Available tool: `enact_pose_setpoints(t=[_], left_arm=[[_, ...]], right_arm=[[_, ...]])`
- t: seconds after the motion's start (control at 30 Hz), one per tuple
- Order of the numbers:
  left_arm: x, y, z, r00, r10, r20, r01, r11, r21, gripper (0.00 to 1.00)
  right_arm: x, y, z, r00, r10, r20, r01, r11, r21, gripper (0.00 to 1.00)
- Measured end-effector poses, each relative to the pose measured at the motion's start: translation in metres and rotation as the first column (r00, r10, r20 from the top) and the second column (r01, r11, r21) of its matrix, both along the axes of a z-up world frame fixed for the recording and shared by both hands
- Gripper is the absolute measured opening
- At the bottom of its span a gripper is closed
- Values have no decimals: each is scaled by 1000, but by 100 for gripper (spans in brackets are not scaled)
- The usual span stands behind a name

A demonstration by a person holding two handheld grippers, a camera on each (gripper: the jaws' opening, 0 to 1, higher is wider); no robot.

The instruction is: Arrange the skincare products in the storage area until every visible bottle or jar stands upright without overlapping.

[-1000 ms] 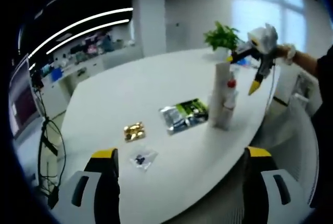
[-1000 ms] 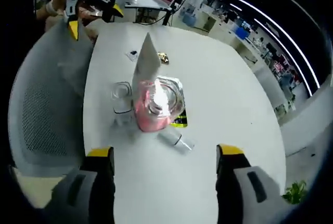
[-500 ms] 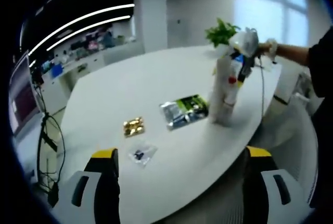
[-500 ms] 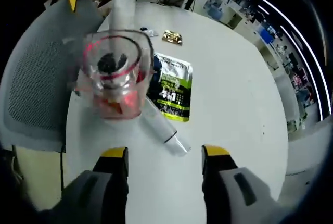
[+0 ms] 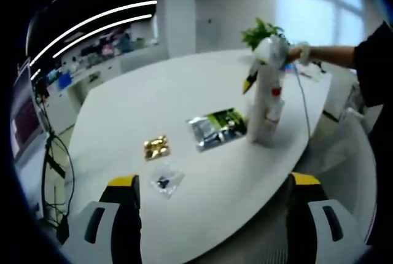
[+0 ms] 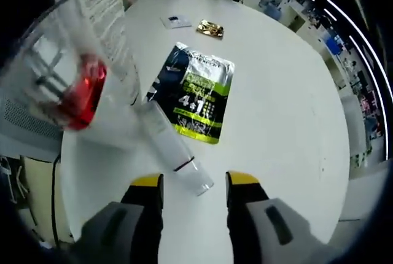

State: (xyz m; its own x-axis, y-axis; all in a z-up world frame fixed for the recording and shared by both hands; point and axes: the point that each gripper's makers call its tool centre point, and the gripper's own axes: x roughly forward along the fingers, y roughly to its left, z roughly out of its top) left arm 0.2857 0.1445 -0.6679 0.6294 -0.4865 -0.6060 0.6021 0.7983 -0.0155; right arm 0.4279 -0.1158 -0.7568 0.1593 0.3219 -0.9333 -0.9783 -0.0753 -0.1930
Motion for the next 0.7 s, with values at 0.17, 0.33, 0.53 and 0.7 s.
enact_pose_setpoints(t=[0.17, 0.33, 0.53, 0.7], left_arm=[[1, 2, -5, 1000, 11, -16, -11, 1000, -1, 97], [3, 2, -8, 1000, 17, -25, -18, 1000, -6, 97], [6, -1, -10, 1000, 5, -30, -6, 1000, -12, 97], [9, -5, -10, 1000, -1, -30, 0, 1000, -20, 97]], right_arm=[[-1, -3, -14, 999, 2, -45, -3, 1000, -21, 39], [-6, -4, -26, 995, 33, -96, -35, 999, -23, 37], [-12, 0, -27, 985, 42, -167, -37, 999, 31, 27], [-16, -3, -28, 983, 33, -183, -29, 999, 30, 24]])
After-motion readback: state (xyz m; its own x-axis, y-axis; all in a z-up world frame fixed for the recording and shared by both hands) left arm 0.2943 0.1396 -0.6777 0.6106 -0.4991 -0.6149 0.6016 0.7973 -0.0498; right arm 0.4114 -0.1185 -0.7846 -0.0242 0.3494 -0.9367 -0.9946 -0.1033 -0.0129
